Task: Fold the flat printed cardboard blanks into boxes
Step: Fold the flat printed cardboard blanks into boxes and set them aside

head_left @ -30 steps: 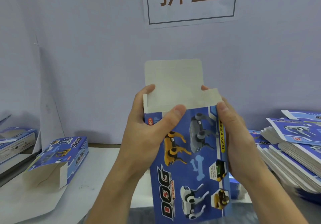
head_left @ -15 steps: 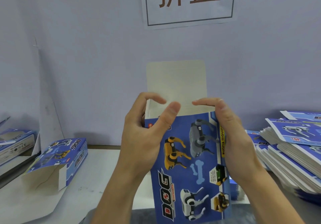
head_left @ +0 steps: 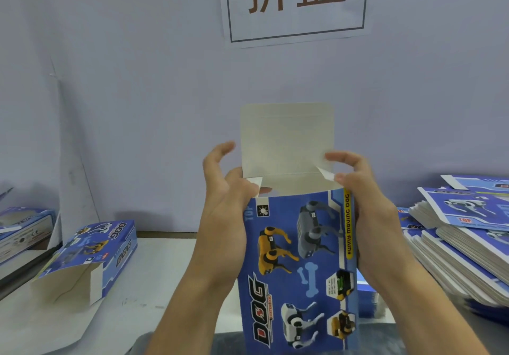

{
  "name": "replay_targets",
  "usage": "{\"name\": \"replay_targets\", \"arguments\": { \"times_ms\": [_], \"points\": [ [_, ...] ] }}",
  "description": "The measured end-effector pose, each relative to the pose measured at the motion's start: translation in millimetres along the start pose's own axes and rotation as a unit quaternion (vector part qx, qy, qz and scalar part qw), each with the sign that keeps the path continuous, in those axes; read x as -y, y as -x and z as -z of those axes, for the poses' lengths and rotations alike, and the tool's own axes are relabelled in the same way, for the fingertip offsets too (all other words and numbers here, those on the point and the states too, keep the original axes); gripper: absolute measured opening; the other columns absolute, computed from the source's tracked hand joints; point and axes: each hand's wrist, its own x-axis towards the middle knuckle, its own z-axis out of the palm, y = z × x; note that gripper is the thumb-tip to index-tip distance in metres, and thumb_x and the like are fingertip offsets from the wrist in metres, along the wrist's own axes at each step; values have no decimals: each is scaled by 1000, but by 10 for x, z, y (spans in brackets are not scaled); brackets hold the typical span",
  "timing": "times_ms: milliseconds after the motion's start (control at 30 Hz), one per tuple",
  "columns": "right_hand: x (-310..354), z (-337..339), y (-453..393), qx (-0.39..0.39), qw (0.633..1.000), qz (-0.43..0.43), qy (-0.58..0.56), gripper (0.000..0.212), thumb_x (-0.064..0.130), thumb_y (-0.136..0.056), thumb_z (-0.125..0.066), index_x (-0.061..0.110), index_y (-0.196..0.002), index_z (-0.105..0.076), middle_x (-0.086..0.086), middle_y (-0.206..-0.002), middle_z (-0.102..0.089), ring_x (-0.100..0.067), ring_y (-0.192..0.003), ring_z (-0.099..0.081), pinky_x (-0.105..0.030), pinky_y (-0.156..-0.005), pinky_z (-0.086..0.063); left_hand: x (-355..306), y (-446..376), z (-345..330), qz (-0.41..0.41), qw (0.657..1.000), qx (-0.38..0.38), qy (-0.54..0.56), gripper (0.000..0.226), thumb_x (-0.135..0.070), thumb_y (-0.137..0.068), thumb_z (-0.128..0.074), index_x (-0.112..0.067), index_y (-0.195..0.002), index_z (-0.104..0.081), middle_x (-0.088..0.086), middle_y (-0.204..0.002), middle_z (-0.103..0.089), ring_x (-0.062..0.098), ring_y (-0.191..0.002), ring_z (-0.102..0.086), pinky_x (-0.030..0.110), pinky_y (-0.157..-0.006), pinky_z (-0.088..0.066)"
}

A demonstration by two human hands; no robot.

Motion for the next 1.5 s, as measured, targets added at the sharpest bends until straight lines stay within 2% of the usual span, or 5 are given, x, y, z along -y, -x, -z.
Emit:
{"name": "replay_targets", "arguments": {
  "times_ms": [733, 967, 1167, 1267, 1500],
  "points": [
    [-130, -64, -31, 26, 999, -28, 20, 48, 33, -99, -53, 29, -146, -47, 27, -106, -71, 7, -107, -64, -18, -93, -50, 39, -53, 32, 61, 979, -195, 11, 17, -40, -101, -46, -30, -94, -57, 6, -81, -70, 17, -56, -69, 28, -43, -53],
    [18, 171, -57, -25, 997, -51, 61, 25, 31, -103, -52, 11, -119, -51, 1, -95, -76, -15, -106, -57, -17, -86, -52, -78, -69, 155, 189, 974, -84, 87, 46, -47, -99, -48, -14, -129, -62, 25, -124, -67, 56, -118, -56, 70, -104, -41],
    [-29, 48, 128, 184, 953, -235, 55, 38, 17, -94, -60, -2, -127, -60, -12, -108, -71, -17, -98, -67, -24, -88, -50, 4, -84, 354, 154, 984, -63, -65, 10, -18, -92, -65, -10, -98, -68, 0, -69, -74, 11, -56, -70, 21, -48, -53],
    [4, 42, 84, 161, 932, -324, -31, 50, 64, -64, -63, 36, -104, -74, -13, -110, -75, -35, -91, -72, -40, -74, -60, 102, -145, 434, 154, 975, -31, -156, 12, -13, -91, -67, -11, -102, -70, -7, -66, -75, 4, -55, -69, 16, -48, -51],
    [-175, 44, 54, -7, 982, -178, 66, 17, 14, -94, -65, 26, -95, -78, -4, -88, -77, -16, -68, -72, -25, -53, -54, 324, -127, 246, 134, 979, 40, -150, 17, -14, -88, -70, -24, -102, -69, -14, -77, -75, 3, -65, -71, 16, -51, -51]
  ]
}}
